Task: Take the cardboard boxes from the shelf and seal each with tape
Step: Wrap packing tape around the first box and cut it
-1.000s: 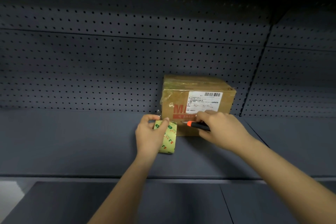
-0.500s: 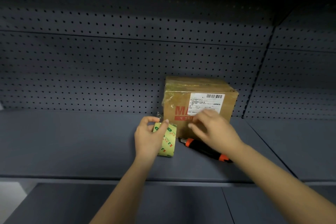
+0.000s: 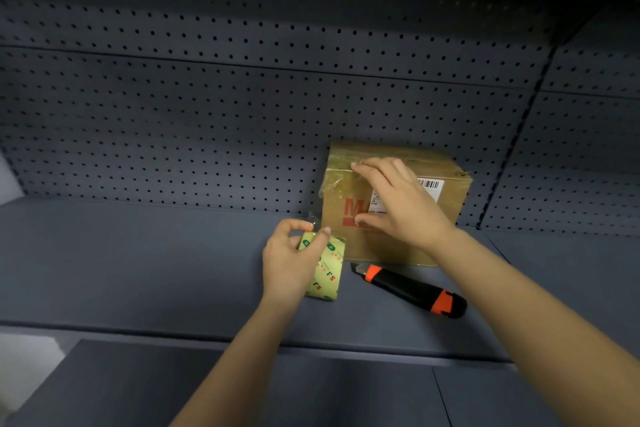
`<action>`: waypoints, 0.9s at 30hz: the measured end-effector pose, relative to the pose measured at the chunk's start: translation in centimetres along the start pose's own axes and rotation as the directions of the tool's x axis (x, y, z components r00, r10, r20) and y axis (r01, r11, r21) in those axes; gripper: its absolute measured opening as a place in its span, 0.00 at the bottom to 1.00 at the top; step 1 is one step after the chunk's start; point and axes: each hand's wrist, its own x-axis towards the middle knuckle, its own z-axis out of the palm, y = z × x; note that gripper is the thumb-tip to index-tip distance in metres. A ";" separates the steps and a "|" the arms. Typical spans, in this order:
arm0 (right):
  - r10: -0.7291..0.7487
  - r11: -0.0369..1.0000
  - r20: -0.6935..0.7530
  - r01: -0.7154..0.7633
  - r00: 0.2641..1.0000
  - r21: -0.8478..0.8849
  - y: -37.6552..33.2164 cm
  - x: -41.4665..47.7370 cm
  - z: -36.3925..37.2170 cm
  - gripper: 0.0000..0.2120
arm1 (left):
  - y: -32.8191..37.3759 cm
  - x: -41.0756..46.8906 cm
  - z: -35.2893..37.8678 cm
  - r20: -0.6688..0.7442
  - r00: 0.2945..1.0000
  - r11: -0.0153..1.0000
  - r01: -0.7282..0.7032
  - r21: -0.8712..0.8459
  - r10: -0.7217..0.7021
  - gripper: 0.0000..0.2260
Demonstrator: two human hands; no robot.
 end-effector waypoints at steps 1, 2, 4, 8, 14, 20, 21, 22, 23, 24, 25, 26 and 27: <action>0.011 1.000 0.017 -0.011 1.000 -0.002 -0.1 0.0 -0.1 0.41 | 0.1 -0.1 -0.1 0.007 1.000 1.000 -0.006 0.000 0.006 0.11; 0.028 1.000 0.008 -0.028 1.000 0.000 -0.4 0.0 -0.3 0.39 | 0.2 -0.2 -0.2 0.016 1.000 1.000 -0.013 0.005 0.013 0.11; 0.065 0.996 -0.106 -0.059 0.992 0.064 -1.5 -0.3 -0.6 0.32 | 0.3 -0.3 -0.5 0.033 0.999 0.999 -0.038 0.024 0.037 0.11; 0.130 0.909 -0.185 -0.043 0.974 0.414 -5.3 -1.1 -1.0 0.07 | 0.3 -0.6 -1.0 0.063 0.993 0.992 -0.103 0.075 0.098 0.11; 0.159 0.765 0.082 -0.175 0.984 0.619 -7.2 -1.1 -0.9 0.03 | 0.3 -1.2 -1.5 0.106 0.981 0.980 -0.171 0.100 0.160 0.08; 0.191 0.761 0.133 -0.232 0.973 0.605 -7.7 -1.1 -1.4 0.05 | 0.7 -1.7 -1.7 0.143 0.974 0.976 -0.192 0.101 0.176 0.09; 0.209 0.744 0.148 -0.256 0.966 0.617 -7.8 -1.2 -1.5 0.05 | 0.7 -1.8 -1.7 0.145 0.973 0.975 -0.196 0.104 0.180 0.09; 0.234 0.724 0.162 -0.283 0.959 0.629 -7.9 -1.2 -1.6 0.05 | 0.6 -1.9 -1.8 0.148 0.972 0.974 -0.202 0.106 0.185 0.09; 0.261 0.705 0.171 -0.309 0.950 0.638 -7.9 -1.2 -1.5 0.05 | 0.6 -1.9 -1.8 0.152 0.970 0.973 -0.206 0.107 0.188 0.09; 0.287 0.688 0.177 -0.331 0.941 0.646 -8.0 -1.2 -1.5 0.06 | 0.6 -2.0 -1.8 0.155 0.969 0.972 -0.208 0.111 0.190 0.09; 0.310 0.671 0.178 -0.348 0.934 0.655 -8.1 -1.2 -1.4 0.06 | 0.6 -2.0 -1.9 0.156 0.969 0.971 -0.211 0.115 0.192 0.09; 0.328 0.656 0.177 -0.358 0.928 0.665 -8.2 -1.2 -1.4 0.06 | 0.7 -2.1 -1.9 0.156 0.969 0.970 -0.212 0.117 0.193 0.09; 0.343 0.641 0.174 -0.366 0.923 0.674 -8.3 -1.2 -1.4 0.06 | 0.8 -2.1 -1.9 0.154 0.969 0.970 -0.214 0.119 0.195 0.09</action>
